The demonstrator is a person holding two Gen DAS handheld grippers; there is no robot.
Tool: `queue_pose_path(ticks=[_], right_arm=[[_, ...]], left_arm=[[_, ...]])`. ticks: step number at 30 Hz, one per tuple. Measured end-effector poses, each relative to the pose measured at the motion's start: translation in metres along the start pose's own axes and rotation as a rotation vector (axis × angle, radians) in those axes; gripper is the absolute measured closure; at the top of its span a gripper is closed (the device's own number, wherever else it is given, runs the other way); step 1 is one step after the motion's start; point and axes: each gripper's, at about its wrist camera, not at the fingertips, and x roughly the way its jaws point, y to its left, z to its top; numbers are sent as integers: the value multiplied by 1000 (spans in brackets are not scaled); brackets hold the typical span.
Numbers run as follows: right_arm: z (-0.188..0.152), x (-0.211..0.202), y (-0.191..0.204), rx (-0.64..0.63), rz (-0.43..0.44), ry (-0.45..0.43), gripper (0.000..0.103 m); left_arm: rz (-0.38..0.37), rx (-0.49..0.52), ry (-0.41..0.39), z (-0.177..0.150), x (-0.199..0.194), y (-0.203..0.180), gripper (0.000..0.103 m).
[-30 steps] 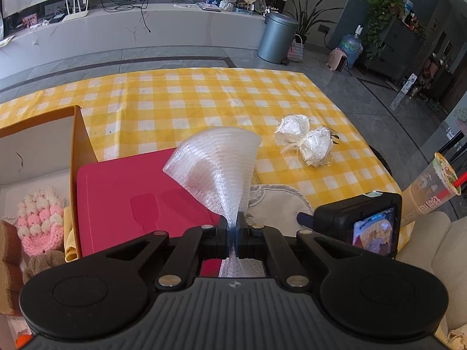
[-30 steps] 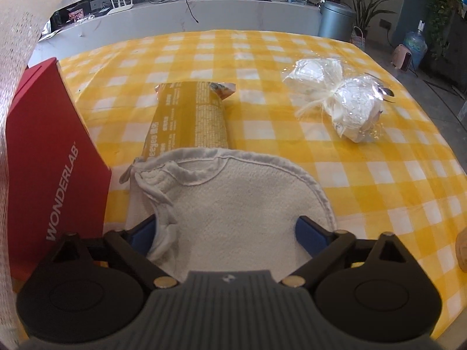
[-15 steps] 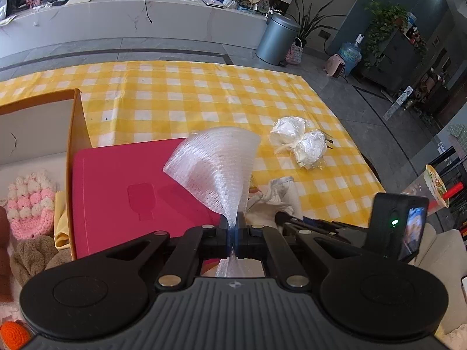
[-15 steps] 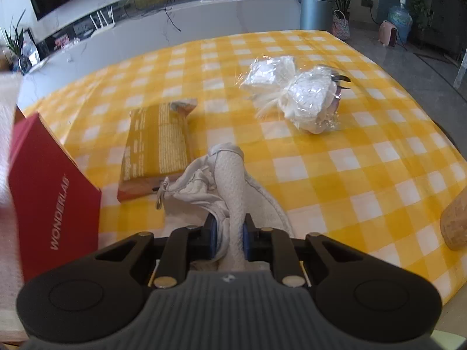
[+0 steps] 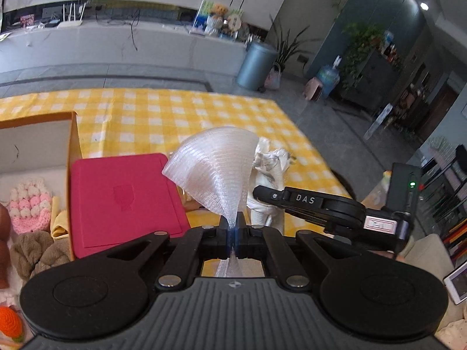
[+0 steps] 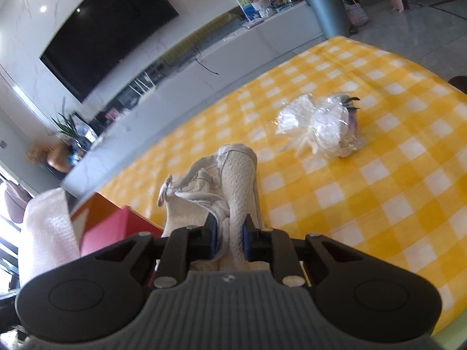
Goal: Organize soft objects
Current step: 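Carry the mesh bag and white cloth over the open box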
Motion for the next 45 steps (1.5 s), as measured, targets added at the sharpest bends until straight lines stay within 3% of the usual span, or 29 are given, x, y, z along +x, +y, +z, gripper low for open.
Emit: queue_pose_path(ticks=[5, 10, 21, 29, 34, 41, 45], right_arm=[[6, -26, 13, -35, 55, -65, 87], [11, -52, 29, -73, 114, -118, 87], [0, -85, 110, -248, 238, -142, 87], [-31, -56, 203, -396, 299, -54, 87], [-52, -19, 248, -456, 246, -29, 87], [-77, 63, 290, -535, 130, 102, 87], [-83, 111, 295, -563, 13, 180, 87]], left_arm=[[-34, -16, -87, -1, -38, 9, 100], [25, -12, -171, 5, -65, 33, 100], [108, -209, -271, 2, -96, 122, 100], [356, -188, -320, -14, -109, 159, 100], [405, -201, -297, -21, -108, 181, 100], [437, -222, -264, -31, -105, 203, 100], [433, -224, -252, -33, -103, 206, 100]])
